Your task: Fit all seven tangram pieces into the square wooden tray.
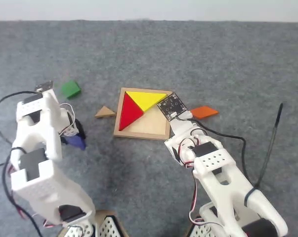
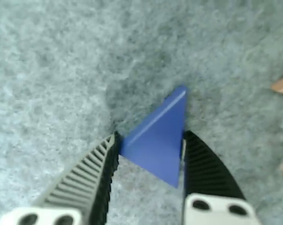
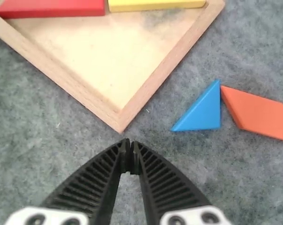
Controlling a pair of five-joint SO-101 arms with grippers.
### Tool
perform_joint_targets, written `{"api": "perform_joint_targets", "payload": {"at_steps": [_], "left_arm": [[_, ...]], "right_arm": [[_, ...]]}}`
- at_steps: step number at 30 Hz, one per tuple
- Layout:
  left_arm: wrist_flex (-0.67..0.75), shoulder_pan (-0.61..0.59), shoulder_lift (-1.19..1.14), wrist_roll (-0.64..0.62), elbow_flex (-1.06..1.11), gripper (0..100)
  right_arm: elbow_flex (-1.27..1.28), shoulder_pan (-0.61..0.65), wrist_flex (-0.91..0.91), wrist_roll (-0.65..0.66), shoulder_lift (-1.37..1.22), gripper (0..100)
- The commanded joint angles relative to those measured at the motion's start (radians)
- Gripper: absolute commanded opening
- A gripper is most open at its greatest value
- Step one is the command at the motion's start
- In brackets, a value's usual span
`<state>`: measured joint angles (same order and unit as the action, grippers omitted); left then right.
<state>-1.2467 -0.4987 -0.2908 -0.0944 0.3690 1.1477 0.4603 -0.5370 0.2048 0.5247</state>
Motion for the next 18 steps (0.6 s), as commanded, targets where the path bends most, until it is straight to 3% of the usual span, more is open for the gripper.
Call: {"api": "perform_joint_targets", "payload": {"at_steps": [1,18], "left_arm": [[0.012,-0.02,-0.002,-0.008,0.007,18],[0.021,-0.018,-0.002,-0.008,0.007,18]], "right_arm": [[-0.009,0.005,0.015,0.014,0.012,0.9],[-0.009,0.005,0.015,0.014,0.012,0.9]]}}
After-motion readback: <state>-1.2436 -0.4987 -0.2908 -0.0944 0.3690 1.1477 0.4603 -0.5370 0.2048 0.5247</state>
